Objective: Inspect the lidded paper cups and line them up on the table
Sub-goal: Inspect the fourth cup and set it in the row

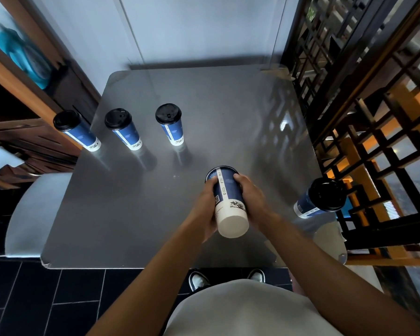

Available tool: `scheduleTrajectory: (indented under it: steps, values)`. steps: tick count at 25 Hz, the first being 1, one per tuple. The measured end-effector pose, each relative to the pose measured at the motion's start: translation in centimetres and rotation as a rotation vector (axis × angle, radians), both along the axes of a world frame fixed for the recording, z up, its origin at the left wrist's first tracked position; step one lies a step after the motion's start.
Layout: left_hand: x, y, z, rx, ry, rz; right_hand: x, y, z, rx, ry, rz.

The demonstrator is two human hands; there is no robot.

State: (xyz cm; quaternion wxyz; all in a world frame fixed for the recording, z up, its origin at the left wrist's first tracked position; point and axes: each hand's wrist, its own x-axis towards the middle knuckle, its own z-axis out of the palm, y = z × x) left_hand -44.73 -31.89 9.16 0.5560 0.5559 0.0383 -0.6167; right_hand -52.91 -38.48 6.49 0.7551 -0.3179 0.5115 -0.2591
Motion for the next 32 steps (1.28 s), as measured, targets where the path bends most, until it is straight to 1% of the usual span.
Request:
scheduleTrajectory:
  steps: [2, 3, 4, 5, 6, 7, 8, 10, 13, 14, 17, 20, 22, 25, 28, 30, 32]
  values:
    - [0.5, 0.2, 0.1, 0.087, -0.006, -0.100, -0.2, -0.2, -0.2, 0.022, -0.013, -0.007]
    - [0.8, 0.3, 0.0, 0.158, -0.070, -0.214, -0.2, -0.3, -0.3, 0.028, -0.011, -0.004]
    - [1.1, 0.5, 0.0, 0.232, -0.182, -0.346, -0.3, -0.4, -0.4, 0.014, -0.005, 0.018]
    - [1.4, 0.6, -0.1, 0.283, -0.313, -0.432, -0.3, -0.6, -0.6, -0.018, 0.011, 0.046]
    - [1.6, 0.6, 0.1, 0.294, -0.429, -0.468, -0.3, -0.6, -0.7, -0.043, 0.033, 0.071]
    - [1.7, 0.6, 0.3, 0.275, -0.491, -0.470, -0.3, -0.7, -1.0, -0.059, 0.051, 0.089]
    - [1.7, 0.4, 0.5, 0.245, -0.504, -0.453, -0.3, -0.7, -1.0, -0.051, 0.051, 0.096]
    - [1.7, 0.1, 0.3, 0.184, -0.469, -0.389, -0.3, -0.6, -1.1, 0.009, 0.025, 0.088]
    - [1.5, -0.3, -0.1, 0.145, -0.260, -0.243, -0.5, -0.6, -1.3, 0.126, -0.051, 0.061]
    - [1.4, -0.3, 0.0, 0.144, -0.225, -0.223, -0.6, -0.5, -1.2, 0.151, -0.078, 0.070]
    - [1.2, 0.0, 0.0, 0.169, -0.237, -0.238, -0.7, -0.6, -1.5, 0.190, -0.120, 0.088]
    - [1.4, 0.3, -0.3, 0.200, -0.269, -0.293, -0.5, -0.8, -1.7, 0.162, -0.130, 0.095]
    - [2.0, 0.6, -0.4, 0.215, -0.311, -0.353, -0.2, -0.8, -1.5, 0.152, -0.114, 0.095]
    - [2.4, 0.6, -0.6, 0.206, -0.357, -0.402, 0.3, -0.9, -1.1, 0.085, -0.049, 0.098]
    - [2.3, 0.4, -0.4, 0.139, -0.320, -0.325, 0.5, -1.2, -1.5, 0.091, -0.036, 0.156]
    - [2.3, 0.3, -0.6, 0.095, -0.253, -0.249, 0.3, -1.1, -0.8, 0.082, -0.037, 0.130]
    - [2.2, 0.3, -0.6, 0.074, -0.225, -0.213, 0.1, -1.1, -0.9, 0.081, -0.060, 0.111]
